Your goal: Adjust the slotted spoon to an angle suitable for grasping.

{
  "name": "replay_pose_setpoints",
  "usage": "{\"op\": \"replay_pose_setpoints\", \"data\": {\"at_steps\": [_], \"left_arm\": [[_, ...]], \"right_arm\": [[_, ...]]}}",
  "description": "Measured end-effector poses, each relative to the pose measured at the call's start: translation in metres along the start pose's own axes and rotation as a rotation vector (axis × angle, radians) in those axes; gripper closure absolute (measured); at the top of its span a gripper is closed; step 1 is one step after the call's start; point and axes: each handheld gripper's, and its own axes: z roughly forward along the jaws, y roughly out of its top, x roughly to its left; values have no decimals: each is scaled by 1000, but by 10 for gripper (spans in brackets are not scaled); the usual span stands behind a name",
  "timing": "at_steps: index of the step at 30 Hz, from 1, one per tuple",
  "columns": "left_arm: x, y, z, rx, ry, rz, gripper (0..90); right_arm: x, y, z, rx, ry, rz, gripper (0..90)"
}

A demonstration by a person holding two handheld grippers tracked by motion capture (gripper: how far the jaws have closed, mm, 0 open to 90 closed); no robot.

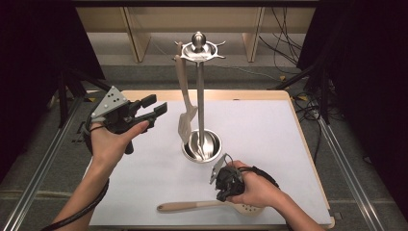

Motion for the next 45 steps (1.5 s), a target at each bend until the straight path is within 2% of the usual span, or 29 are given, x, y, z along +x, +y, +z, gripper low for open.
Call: {"op": "replay_pose_setpoints", "data": {"at_steps": [1,3,4,5,7,8,9,10,13,14,15,16,17,18,19,20,21,22,25,26,29,30,32,33,38,45], "left_arm": [[0,-1,0,2,0,-1,499],[1,-1,0,4,1,-1,499],[1,-2,1,4,1,0,499],[1,-2,1,4,0,-2,499],[1,-1,0,7,2,3,499],[1,-1,0,4,0,1,499],[1,-1,0,3,0,2,498],[1,-1,0,4,0,2,498],[1,-2,1,4,0,0,498],[1,-2,1,6,-1,0,498],[1,-2,1,6,-1,-1,498],[1,-2,1,6,-1,-1,498],[1,-2,1,6,-1,0,498],[1,-2,1,6,-1,0,498],[1,-2,1,8,-1,1,498],[1,-3,1,9,-1,1,498],[1,-3,1,10,-1,1,498],[1,-4,1,13,1,2,498],[2,-6,2,20,1,4,499],[2,-6,2,22,-1,2,499],[2,-8,3,28,0,0,499],[3,-8,2,34,4,2,499],[4,-9,2,35,5,0,499],[4,-10,3,36,7,-1,499],[6,-14,3,49,13,0,499],[10,-16,1,48,23,-13,499]], "right_arm": [[1,1,1,3,-19,-4,778],[3,2,5,35,-17,-13,735],[4,3,5,72,-4,-8,712],[7,3,8,85,-28,6,695],[7,3,11,123,-33,-2,687],[2,3,14,107,-31,-82,684],[-4,4,15,115,-54,-160,684],[2,5,14,142,-47,-100,684],[5,7,16,175,-43,-130,675],[7,8,16,191,-36,-112,676],[6,8,18,187,-52,-147,678],[13,7,18,216,-55,-55,683],[10,9,19,222,-75,-122,692],[10,9,20,244,-63,-96,702],[9,9,22,238,-57,-126,710],[9,8,24,231,-60,-124,727],[12,8,26,231,-58,-99,743],[11,10,25,271,-70,-129,752],[13,8,26,255,-55,-130,768],[14,8,24,268,-86,-147,778],[9,3,20,281,-97,-154,788],[6,-3,18,272,-98,-128,788],[3,-10,14,210,-92,-130,787],[-1,-16,11,208,-99,-134,788],[-10,-41,-4,205,-118,-81,788],[-20,-59,-5,223,-117,-60,786]]}}
